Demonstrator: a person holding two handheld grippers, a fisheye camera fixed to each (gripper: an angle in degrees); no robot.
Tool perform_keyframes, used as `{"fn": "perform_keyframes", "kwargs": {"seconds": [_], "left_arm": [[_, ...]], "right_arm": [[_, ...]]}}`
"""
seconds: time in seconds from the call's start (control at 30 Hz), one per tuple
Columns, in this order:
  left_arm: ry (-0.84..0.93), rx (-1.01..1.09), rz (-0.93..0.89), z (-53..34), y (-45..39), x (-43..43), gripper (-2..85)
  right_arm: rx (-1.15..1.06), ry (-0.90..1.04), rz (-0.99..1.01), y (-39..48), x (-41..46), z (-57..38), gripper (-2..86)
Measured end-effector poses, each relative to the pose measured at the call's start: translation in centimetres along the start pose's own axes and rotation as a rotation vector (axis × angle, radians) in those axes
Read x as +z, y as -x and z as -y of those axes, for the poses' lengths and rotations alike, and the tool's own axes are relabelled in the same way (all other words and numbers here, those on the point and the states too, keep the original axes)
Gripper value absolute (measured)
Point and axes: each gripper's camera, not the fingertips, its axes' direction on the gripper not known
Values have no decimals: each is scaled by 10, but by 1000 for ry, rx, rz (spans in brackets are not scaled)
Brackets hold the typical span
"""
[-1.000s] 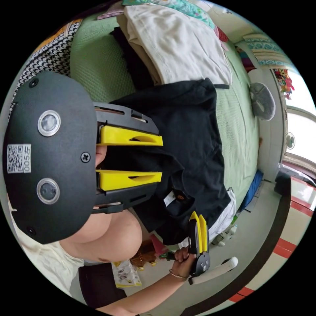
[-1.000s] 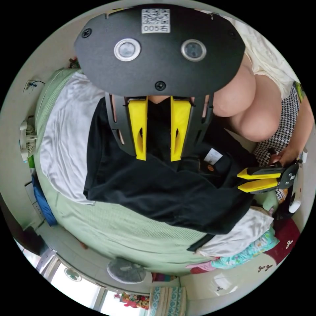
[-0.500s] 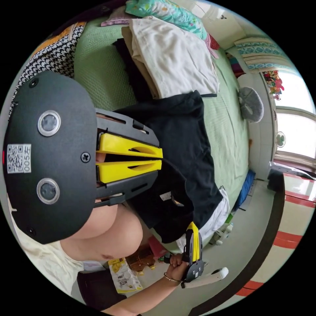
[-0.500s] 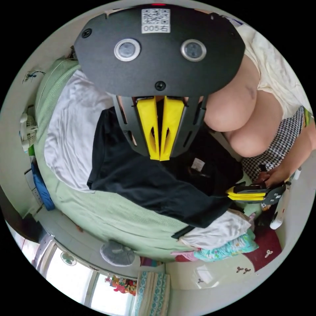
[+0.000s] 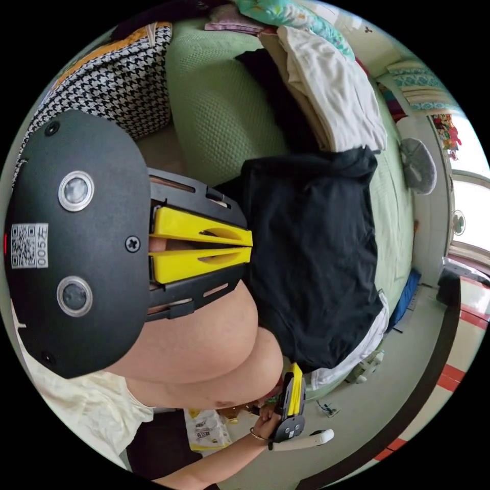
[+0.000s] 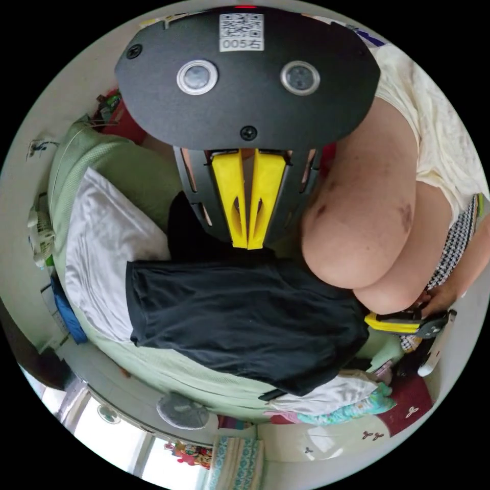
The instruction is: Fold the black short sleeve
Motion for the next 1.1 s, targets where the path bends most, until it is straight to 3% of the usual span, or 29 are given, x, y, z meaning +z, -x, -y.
{"fn": "perform_keyframes", "kwargs": {"seconds": [0.2, 0.43, 0.6, 0.83, 1.1], "left_arm": [[-59, -104, 13, 32, 12, 0, 2], [53, -219, 68, 52, 12, 63, 0], [37, -251, 32, 59, 1, 67, 1], [-84, -83, -60, 100, -69, 32, 34], [-42, 242, -264, 172, -223, 59, 143]], "right_arm": [[40, -98, 27, -16, -22, 13, -13], [188, 65, -79, -38, 36, -14, -13], [292, 34, 27, -63, 28, -50, -13], [313, -113, -7, -102, -37, -113, -7], [491, -238, -10, -158, -84, -190, -8]]}}
